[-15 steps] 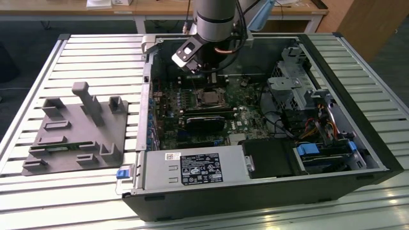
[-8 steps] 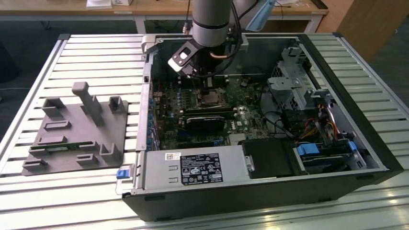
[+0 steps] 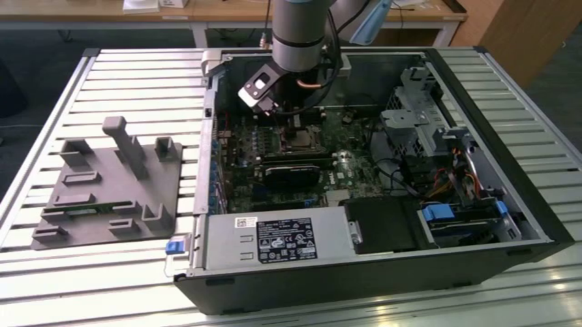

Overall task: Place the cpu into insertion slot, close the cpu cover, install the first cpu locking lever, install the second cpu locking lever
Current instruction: 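Close the cpu cover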

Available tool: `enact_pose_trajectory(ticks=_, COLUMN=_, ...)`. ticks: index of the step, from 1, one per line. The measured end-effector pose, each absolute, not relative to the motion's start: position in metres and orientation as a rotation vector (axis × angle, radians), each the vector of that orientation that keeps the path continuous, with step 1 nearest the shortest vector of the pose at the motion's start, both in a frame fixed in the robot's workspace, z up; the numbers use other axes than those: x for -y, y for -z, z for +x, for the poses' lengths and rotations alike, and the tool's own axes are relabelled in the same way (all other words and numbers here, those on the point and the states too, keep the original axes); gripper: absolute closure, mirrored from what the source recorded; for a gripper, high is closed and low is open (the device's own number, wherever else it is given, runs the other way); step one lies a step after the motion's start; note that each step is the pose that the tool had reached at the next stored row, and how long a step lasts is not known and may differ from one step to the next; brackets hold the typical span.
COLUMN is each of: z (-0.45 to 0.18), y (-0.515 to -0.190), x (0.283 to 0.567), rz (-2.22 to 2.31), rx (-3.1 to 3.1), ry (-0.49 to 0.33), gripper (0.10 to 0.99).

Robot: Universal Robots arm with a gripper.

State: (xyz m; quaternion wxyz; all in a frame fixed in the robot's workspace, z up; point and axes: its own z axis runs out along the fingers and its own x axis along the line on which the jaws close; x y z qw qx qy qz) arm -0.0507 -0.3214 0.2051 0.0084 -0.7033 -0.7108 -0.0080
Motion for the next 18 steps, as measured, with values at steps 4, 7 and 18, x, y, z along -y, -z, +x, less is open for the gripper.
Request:
enact_pose_trajectory(ticks=4, z=-0.0508, y=-0.2030, x=0.3214, rz=-2.198, rx=2.221, ry=0.024, gripper=0.980)
enact_pose_trajectory(ticks=7, z=-0.0508, y=-0.2019, x=0.3214, rz=-2.198, rx=2.221, ry=0.024, gripper=0.980)
enact_pose_trajectory(ticks=18, z=-0.0502, y=-0.1999, x=0.3189, rz=-2.198, rx=2.221, ry=0.024, gripper=0.980)
